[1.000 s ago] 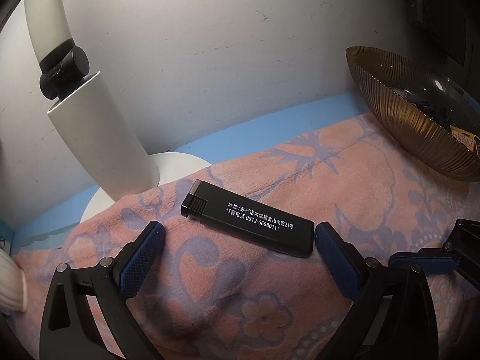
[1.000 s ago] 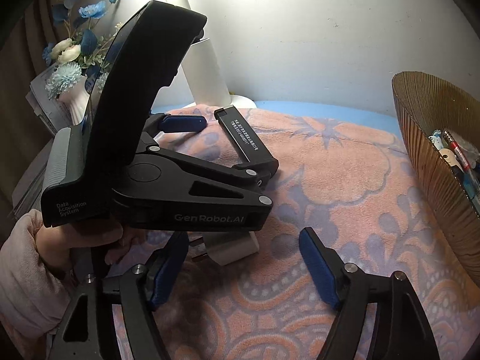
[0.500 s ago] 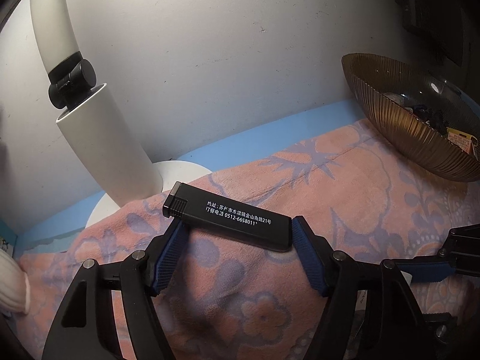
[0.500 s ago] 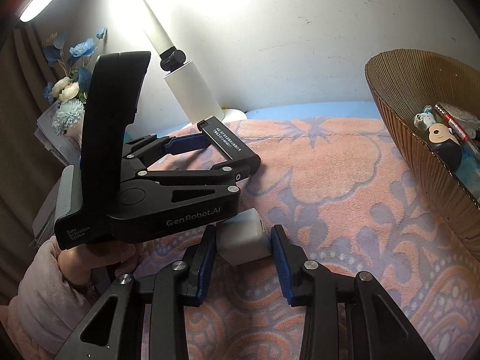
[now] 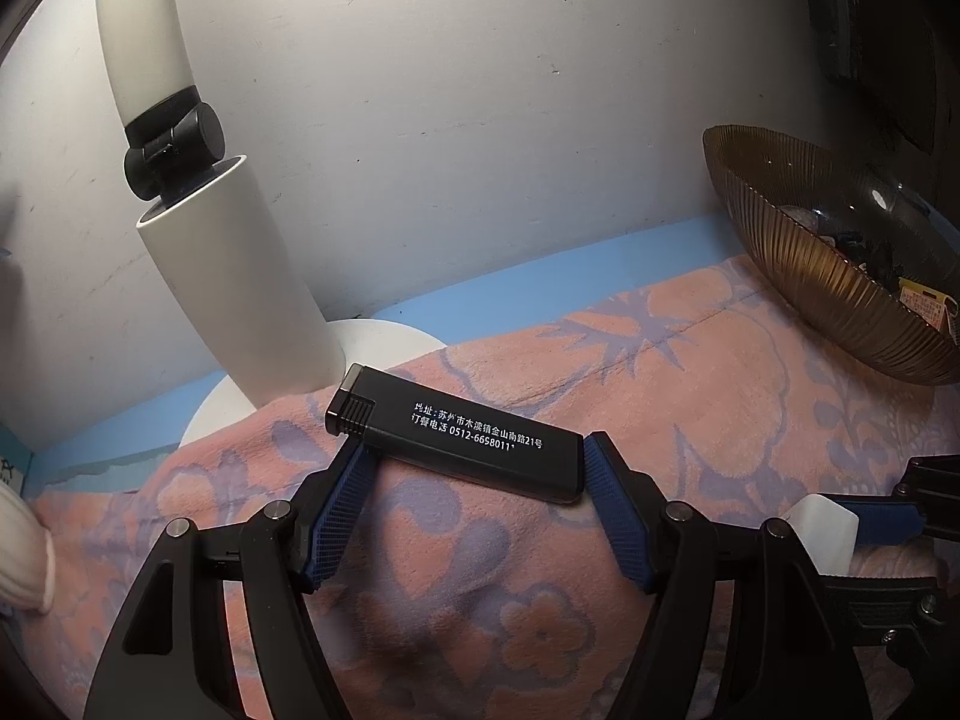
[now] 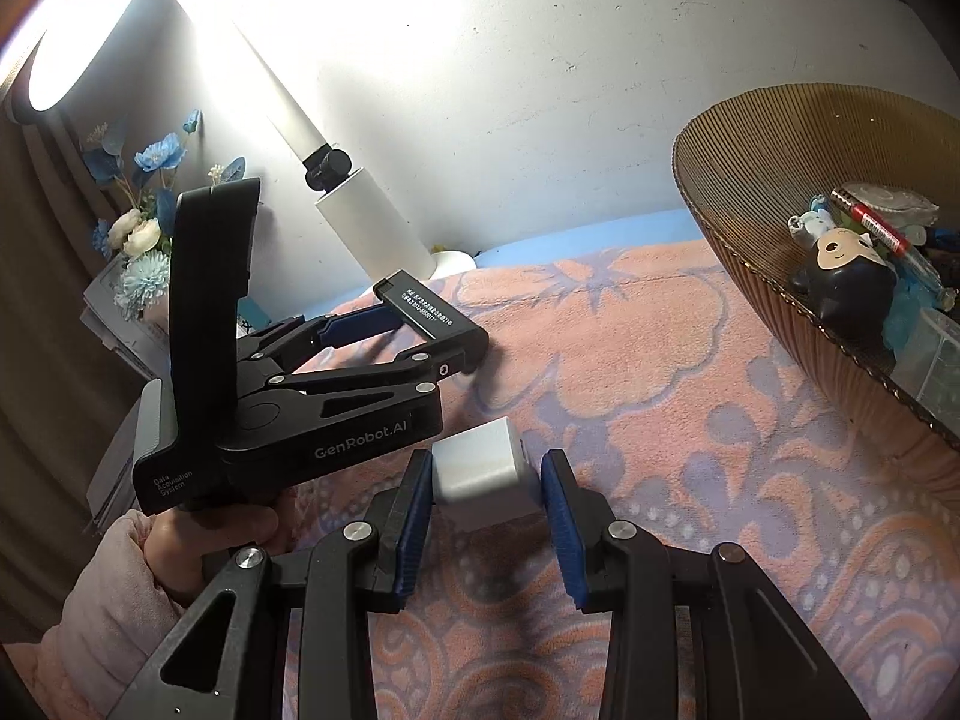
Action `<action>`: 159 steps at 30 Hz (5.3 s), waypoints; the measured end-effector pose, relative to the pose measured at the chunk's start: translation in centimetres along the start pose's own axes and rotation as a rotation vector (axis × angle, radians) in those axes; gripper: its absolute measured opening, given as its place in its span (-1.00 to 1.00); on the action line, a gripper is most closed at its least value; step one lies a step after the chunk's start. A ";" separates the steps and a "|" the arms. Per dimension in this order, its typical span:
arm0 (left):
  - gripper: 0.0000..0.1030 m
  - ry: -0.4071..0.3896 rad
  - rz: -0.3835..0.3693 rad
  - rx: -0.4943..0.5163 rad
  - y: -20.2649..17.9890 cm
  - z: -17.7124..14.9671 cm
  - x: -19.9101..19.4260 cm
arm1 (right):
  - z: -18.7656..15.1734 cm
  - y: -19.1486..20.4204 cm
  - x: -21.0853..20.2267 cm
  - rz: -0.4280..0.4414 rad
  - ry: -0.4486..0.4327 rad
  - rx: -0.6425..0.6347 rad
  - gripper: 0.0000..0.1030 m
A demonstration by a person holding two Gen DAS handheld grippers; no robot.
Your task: Organize rigid objects
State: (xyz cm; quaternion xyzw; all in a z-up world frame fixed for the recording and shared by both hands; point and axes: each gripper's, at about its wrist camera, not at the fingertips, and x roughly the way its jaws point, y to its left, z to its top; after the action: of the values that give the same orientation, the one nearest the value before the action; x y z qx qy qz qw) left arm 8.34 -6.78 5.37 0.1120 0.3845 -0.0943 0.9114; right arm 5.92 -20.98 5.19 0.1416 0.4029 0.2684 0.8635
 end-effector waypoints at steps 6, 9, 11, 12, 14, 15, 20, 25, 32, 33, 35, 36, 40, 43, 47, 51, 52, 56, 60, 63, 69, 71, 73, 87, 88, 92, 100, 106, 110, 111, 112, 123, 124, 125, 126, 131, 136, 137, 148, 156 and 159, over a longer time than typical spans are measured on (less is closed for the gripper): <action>0.34 -0.006 0.009 -0.020 0.6 -0.1 0.0 | -0.2 -0.7 -1.2 0.032 -0.044 0.022 -0.30; 0.34 -0.011 0.022 -0.025 0.5 -0.1 -0.2 | -0.3 -1.1 -1.6 0.047 -0.061 0.037 -0.30; 0.34 -0.015 0.032 -0.031 0.6 -0.1 -0.4 | -0.3 -1.3 -1.9 0.056 -0.075 0.046 -0.30; 0.34 -0.017 0.036 -0.035 0.7 -0.1 -0.5 | -0.4 -1.6 -2.1 0.063 -0.080 0.051 -0.30; 0.34 -0.022 0.043 -0.044 0.8 -0.1 -0.6 | -0.4 -1.9 -2.4 0.073 -0.096 0.062 -0.30; 0.34 -0.024 0.045 -0.048 0.8 -0.1 -0.6 | -0.4 -2.0 -2.6 0.080 -0.103 0.066 -0.30; 0.34 -0.041 0.058 -0.075 1.3 -0.3 -1.3 | -0.4 -2.2 -3.8 0.111 -0.149 0.071 -0.30; 0.34 -0.075 0.066 -0.093 1.6 -0.4 -2.2 | 0.1 -2.0 -5.8 0.146 -0.233 0.058 -0.30; 0.34 -0.153 -0.057 -0.205 2.2 0.6 -5.3 | 1.5 -4.2 -10.3 0.111 -0.380 0.094 -0.30; 0.34 -0.159 -0.064 -0.208 1.9 1.3 -5.7 | 1.7 -4.8 -11.0 0.103 -0.401 0.107 -0.30; 0.34 -0.185 -0.074 -0.184 0.8 3.1 -6.6 | 1.8 -6.1 -12.3 0.070 -0.440 0.140 -0.30; 0.34 -0.200 -0.092 -0.169 0.1 4.0 -7.0 | 1.9 -6.8 -12.9 0.051 -0.457 0.157 -0.30; 0.34 -0.236 -0.132 -0.102 -3.3 7.2 -7.8 | 1.9 -9.3 -14.9 -0.015 -0.519 0.224 -0.30; 0.34 -0.234 -0.173 -0.069 -5.9 9.2 -7.8 | 1.6 -11.2 -16.4 -0.058 -0.559 0.268 -0.30; 0.34 -0.213 -0.214 -0.023 -9.8 11.3 -6.8 | 1.2 -13.3 -18.0 -0.121 -0.606 0.320 -0.30; 0.34 -0.192 -0.271 0.018 -13.4 12.1 -5.6 | 0.8 -15.3 -19.1 -0.137 -0.637 0.387 -0.30; 0.34 -0.185 -0.283 0.023 -14.1 12.2 -5.3 | 0.7 -15.6 -19.2 -0.134 -0.643 0.403 -0.30; 0.39 -0.169 -0.316 0.032 -15.9 12.6 -4.0 | 0.8 -15.9 -19.5 -0.139 -0.651 0.415 -0.28; 0.99 -0.152 -0.346 0.050 -17.3 13.3 -3.3 | 0.6 -15.9 -19.9 -0.145 -0.689 0.446 0.50; 0.99 -0.156 -0.287 0.056 -17.6 13.6 -3.5 | 0.1 -16.0 -20.6 -0.118 -0.727 0.464 0.60; 0.99 -0.144 -0.292 -0.005 -14.2 13.2 -3.9 | -0.2 -17.3 -20.6 -0.059 -0.721 0.538 0.60; 0.99 -0.136 -0.293 -0.034 -13.0 12.9 -4.0 | -0.1 -17.2 -20.6 -0.068 -0.717 0.534 0.60; 0.99 -0.130 -0.290 -0.062 -11.7 12.4 -4.0 | 0.0 -17.0 -20.5 -0.070 -0.711 0.528 0.61; 0.99 -0.032 -0.089 -0.222 3.0 4.6 -13.7 | 0.7 -8.3 -19.6 0.024 -0.598 0.277 1.00; 0.99 -0.030 -0.063 -0.239 4.2 3.7 -14.9 | 0.7 -6.9 -19.3 0.027 -0.564 0.240 1.00; 0.99 -0.014 0.020 -0.308 7.8 -0.7 -18.3 | 0.0 -1.3 -17.2 -0.008 -0.391 0.139 1.00; 0.99 0.054 0.009 -0.355 7.4 -9.9 -21.2 | -6.0 3.8 -12.7 -0.159 -0.106 0.155 1.00; 0.99 0.114 -0.020 -0.340 4.5 -14.7 -20.6 | -10.4 6.6 -10.2 -0.291 0.071 -0.007 1.00; 0.99 0.149 -0.029 -0.332 2.6 -16.6 -19.1 | -12.8 7.1 -7.5 -0.385 0.118 -0.096 1.00; 1.00 0.149 -0.024 -0.324 2.0 -17.3 -18.4 | -13.6 6.8 -6.1 -0.441 0.147 -0.110 1.00; 0.99 0.161 -0.012 -0.314 1.3 -17.8 -17.1 | -13.6 7.5 -6.0 -0.487 0.139 -0.153 1.00; 1.00 0.150 0.093 -0.291 0.1 -19.6 -17.5 | -13.6 7.3 -5.9 -0.505 0.143 -0.143 1.00; 1.00 0.150 0.092 -0.291 0.1 -19.5 -17.5 | -13.6 7.3 -5.9 -0.505 0.143 -0.143 1.00; 1.00 0.150 0.092 -0.291 0.1 -19.6 -17.6 | -13.6 7.3 -5.9 -0.505 0.143 -0.143 1.00; 1.00 0.150 0.092 -0.292 0.1 -19.7 -17.6 | -13.5 7.3 -5.9 -0.505 0.143 -0.142 1.00; 1.00 0.151 0.091 -0.294 0.2 -19.3 -17.5 | -13.5 7.3 -5.9 -0.505 0.142 -0.142 1.00; 1.00 0.151 0.091 -0.294 0.2 -19.2 -17.4 | -13.6 7.4 -5.9 -0.505 0.142 -0.143 1.00; 1.00 0.151 0.091 -0.294 0.2 -19.3 -17.5 | -13.6 7.4 -5.9 -0.506 0.142 -0.143 1.00; 1.00 0.151 0.092 -0.294 0.2 -19.3 -17.5 | -13.6 7.3 -5.9 -0.504 0.142 -0.144 1.00; 1.00 0.151 0.092 -0.294 0.2 -19.3 -17.4 | -13.6 7.3 -5.9 -0.503 0.142 -0.144 1.00; 1.00 0.151 0.092 -0.294 0.2 -19.2 -17.4 | -13.6 7.3 -5.9 -0.503 0.142 -0.144 1.00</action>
State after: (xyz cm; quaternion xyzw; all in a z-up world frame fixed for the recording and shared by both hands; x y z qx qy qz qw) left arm -16.65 0.25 4.91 0.0018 0.4562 0.0134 0.8898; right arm -10.25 -18.01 3.61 -0.0441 0.4649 0.0827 0.8804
